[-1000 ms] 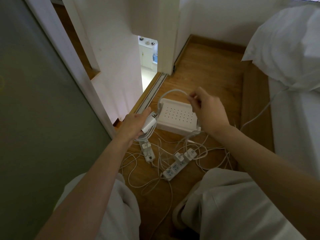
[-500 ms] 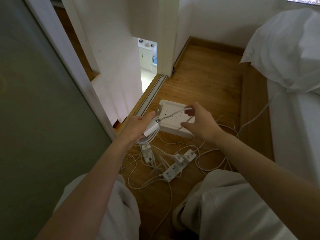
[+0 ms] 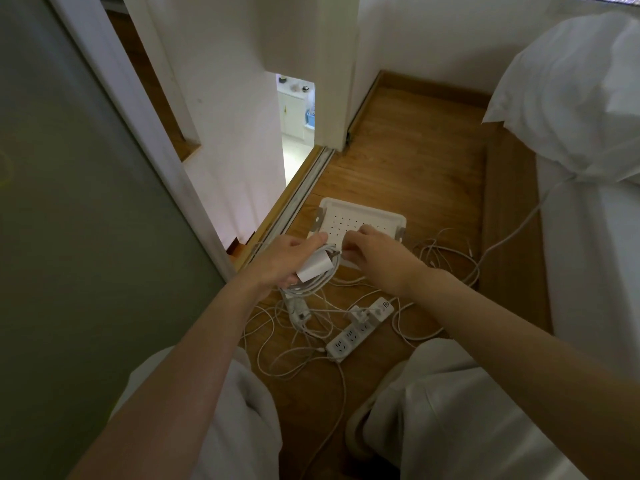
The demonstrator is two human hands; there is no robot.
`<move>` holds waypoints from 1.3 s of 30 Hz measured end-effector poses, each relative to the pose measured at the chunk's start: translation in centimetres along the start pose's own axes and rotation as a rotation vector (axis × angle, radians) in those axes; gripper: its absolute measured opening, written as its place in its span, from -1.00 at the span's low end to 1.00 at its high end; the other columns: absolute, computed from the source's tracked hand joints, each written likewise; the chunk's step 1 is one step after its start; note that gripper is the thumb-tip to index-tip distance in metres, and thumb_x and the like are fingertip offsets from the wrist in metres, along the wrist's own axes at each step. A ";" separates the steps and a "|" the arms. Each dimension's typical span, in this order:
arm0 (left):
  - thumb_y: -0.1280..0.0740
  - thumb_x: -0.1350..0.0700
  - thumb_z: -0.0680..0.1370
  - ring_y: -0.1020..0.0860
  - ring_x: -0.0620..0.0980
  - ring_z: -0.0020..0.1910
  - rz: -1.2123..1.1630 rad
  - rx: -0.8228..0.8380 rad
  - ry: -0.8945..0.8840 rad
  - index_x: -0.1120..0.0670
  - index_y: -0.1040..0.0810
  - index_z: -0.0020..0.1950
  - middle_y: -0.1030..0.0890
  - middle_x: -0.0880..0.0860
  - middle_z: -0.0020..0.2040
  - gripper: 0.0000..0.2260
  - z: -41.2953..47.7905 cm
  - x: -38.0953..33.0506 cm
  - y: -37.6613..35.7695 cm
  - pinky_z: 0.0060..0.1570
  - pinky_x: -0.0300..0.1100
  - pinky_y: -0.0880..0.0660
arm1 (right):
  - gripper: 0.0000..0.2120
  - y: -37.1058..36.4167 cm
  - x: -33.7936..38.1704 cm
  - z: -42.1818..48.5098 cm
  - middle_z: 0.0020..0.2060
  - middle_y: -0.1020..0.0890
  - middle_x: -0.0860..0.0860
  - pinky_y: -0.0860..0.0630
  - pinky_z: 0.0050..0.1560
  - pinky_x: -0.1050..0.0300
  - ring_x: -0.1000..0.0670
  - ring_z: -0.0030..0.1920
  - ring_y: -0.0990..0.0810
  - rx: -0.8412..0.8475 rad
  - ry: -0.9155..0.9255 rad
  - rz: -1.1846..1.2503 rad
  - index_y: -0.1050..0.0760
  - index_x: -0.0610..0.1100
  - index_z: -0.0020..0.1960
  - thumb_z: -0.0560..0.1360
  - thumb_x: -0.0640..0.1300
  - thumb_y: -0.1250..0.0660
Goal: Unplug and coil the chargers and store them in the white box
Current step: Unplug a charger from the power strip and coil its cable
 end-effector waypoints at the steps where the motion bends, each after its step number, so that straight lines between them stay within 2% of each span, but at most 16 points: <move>1: -0.19 -0.15 0.57 -0.48 -0.25 -0.58 -0.011 0.009 -0.017 0.08 -0.53 -0.09 -0.52 0.01 -0.31 -0.69 0.0 0.0 -0.1 -0.60 -0.43 -0.33 | -0.82 -0.5 0.0 -0.1 -0.10 -0.49 0.00 -0.41 -0.18 0.22 0.01 -0.14 -0.50 0.045 0.007 0.063 -0.45 -0.09 0.13 0.62 -0.12 -0.10; 3: -0.19 -0.12 0.58 -0.46 -0.25 -0.60 -0.042 0.036 -0.068 0.13 -0.55 0.02 -0.51 -0.01 -0.36 -0.67 0.1 -0.2 -0.4 -0.59 -0.43 -0.32 | -0.80 -0.9 -0.1 -0.2 -0.13 -0.54 0.01 -0.38 -0.22 0.26 0.06 -0.20 -0.49 0.075 0.016 0.067 -0.46 -0.07 0.14 0.61 -0.18 -0.10; 5: -0.17 -0.12 0.59 -0.43 -0.22 -0.58 -0.072 0.087 -0.127 0.08 -0.54 0.05 -0.52 -0.07 -0.44 -0.69 0.0 -0.6 -0.7 -0.56 -0.39 -0.31 | -0.78 -0.2 -0.9 0.0 0.00 -0.57 -0.01 -0.47 -0.07 0.20 0.03 -0.07 -0.53 0.011 -0.028 0.025 -0.49 -0.05 0.15 0.60 -0.22 -0.14; 7: -0.13 -0.13 0.60 -0.41 -0.17 -0.53 -0.101 0.156 -0.193 -0.01 -0.52 0.02 -0.51 -0.10 -0.45 -0.73 -0.2 -1.2 -1.2 -0.54 -0.37 -0.30 | -0.77 1.2 -1.3 0.0 0.04 -0.57 -0.03 -0.54 -0.03 0.10 -0.01 -0.04 -0.55 -0.089 -0.077 -0.004 -0.50 -0.06 0.14 0.58 -0.26 -0.16; 10: -0.15 -0.09 0.60 -0.48 -0.17 -0.41 -0.052 0.142 -0.258 -0.02 -0.52 0.07 -0.54 -0.02 -0.24 -0.77 -0.1 -1.9 -1.5 -0.49 -0.36 -0.38 | -0.78 2.8 -1.0 0.0 0.01 -0.58 -0.03 -0.55 -0.10 0.09 -0.03 -0.08 -0.56 -0.191 -0.111 0.002 -0.52 -0.09 0.11 0.58 -0.23 -0.14; 12: -0.15 -0.10 0.59 -0.55 -0.08 -0.15 0.027 0.061 -0.268 -0.05 -0.48 0.12 -0.52 0.00 -0.05 -0.78 0.3 -1.8 -1.0 -0.25 -0.21 -0.54 | -0.77 3.3 -0.5 0.0 -0.06 -0.60 -0.04 -0.52 -0.17 0.10 -0.02 -0.16 -0.56 -0.220 -0.111 -0.007 -0.54 -0.12 0.07 0.59 -0.16 -0.12; 14: -0.13 -0.11 0.60 -0.53 -0.04 -0.02 0.043 0.020 -0.264 -0.05 -0.43 0.13 -0.48 -0.06 -0.02 -0.78 0.6 -1.6 -0.6 -0.03 -0.05 -0.56 | -0.75 3.7 -0.2 -0.2 -0.12 -0.61 -0.05 -0.54 -0.19 0.07 -0.02 -0.20 -0.56 -0.247 -0.122 -0.019 -0.55 -0.12 0.05 0.59 -0.11 -0.11; 18: -0.11 -0.06 0.62 -0.49 -0.01 0.02 0.037 0.017 -0.282 -0.02 -0.37 0.14 -0.44 -0.07 -0.02 -0.82 1.0 -1.7 -0.7 -0.02 -0.08 -0.52 | -0.75 4.1 -0.8 -0.2 -0.17 -0.61 -0.05 -0.53 -0.22 0.07 -0.03 -0.23 -0.56 -0.283 -0.170 -0.014 -0.54 -0.12 0.04 0.60 -0.09 -0.11; 21: -0.14 -0.06 0.61 -0.47 -0.01 0.07 0.084 0.016 -0.313 -0.01 -0.33 0.23 -0.43 -0.01 0.07 -0.76 1.2 -1.6 -1.2 -0.03 -0.14 -0.48 | -0.76 4.4 -1.3 -0.2 -0.20 -0.60 -0.06 -0.46 -0.30 0.12 -0.03 -0.28 -0.52 -0.309 -0.215 0.002 -0.53 -0.15 0.03 0.60 -0.10 -0.11; 25: -0.18 -0.03 0.60 -0.46 0.00 0.12 0.114 -0.039 -0.359 -0.06 -0.28 0.22 -0.35 0.06 0.21 -0.78 1.2 -1.6 -0.9 0.11 -0.03 -0.51 | -0.77 4.2 -0.7 -0.4 -0.29 -0.56 -0.03 -0.52 -0.34 0.09 0.00 -0.36 -0.51 -0.314 -0.220 0.083 -0.51 -0.17 -0.01 0.59 -0.10 -0.11; 29: -0.18 0.03 0.62 -0.42 -0.13 0.01 0.066 -0.175 -0.356 -0.08 -0.23 0.18 -0.27 0.02 0.17 -0.82 0.9 -2.0 0.5 0.00 -0.20 -0.49 | -0.77 3.3 0.4 -0.8 -0.30 -0.57 -0.05 -0.40 -0.45 0.18 0.03 -0.41 -0.49 -0.294 -0.205 0.221 -0.46 -0.17 0.05 0.62 -0.09 -0.07; 32: -0.18 0.03 0.62 -0.41 -0.16 -0.05 -0.022 -0.283 -0.335 -0.05 -0.24 0.17 -0.29 0.04 0.18 -0.83 0.8 -1.8 1.9 -0.06 -0.22 -0.49 | -0.77 2.1 2.1 -1.2 -0.26 -0.59 -0.07 -0.34 -0.48 0.24 0.07 -0.43 -0.47 -0.255 -0.164 0.280 -0.41 -0.16 0.09 0.63 -0.07 -0.04; 34: -0.16 0.01 0.62 -0.44 -0.15 -0.10 -0.142 -0.291 -0.292 -0.03 -0.25 0.18 -0.36 0.09 0.17 -0.83 0.9 -1.4 2.2 -0.22 -0.32 -0.49 | -0.79 0.8 3.8 -1.4 -0.26 -0.59 -0.08 -0.36 -0.49 0.26 0.05 -0.43 -0.49 -0.211 -0.110 0.239 -0.38 -0.16 0.09 0.64 -0.09 -0.02; 36: -0.12 0.00 0.64 -0.47 -0.13 -0.18 -0.268 -0.253 -0.240 -0.01 -0.23 0.19 -0.44 0.08 0.07 -0.83 0.8 -1.1 1.8 -0.39 -0.41 -0.49 | -0.84 -0.3 5.1 -1.7 -0.24 -0.59 -0.11 -0.36 -0.49 0.22 -0.02 -0.40 -0.50 -0.197 -0.070 0.217 -0.34 -0.17 0.08 0.64 -0.14 -0.03; 39: -0.06 -0.01 0.65 -0.50 -0.13 -0.24 -0.399 -0.257 -0.146 -0.01 -0.21 0.18 -0.46 0.00 -0.10 -0.85 0.7 -0.6 1.6 -0.33 -0.32 -0.51 | -0.88 -1.6 6.0 -1.7 -0.23 -0.59 -0.14 -0.27 -0.52 0.20 -0.07 -0.38 -0.47 -0.186 -0.044 0.193 -0.29 -0.14 0.14 0.62 -0.21 -0.04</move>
Point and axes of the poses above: each hand's wrist, its own z-axis towards the middle knuckle, its own y-axis out of the back of the hand, x = y × z, the point moved 10 cm from there along z, towards the middle knuckle
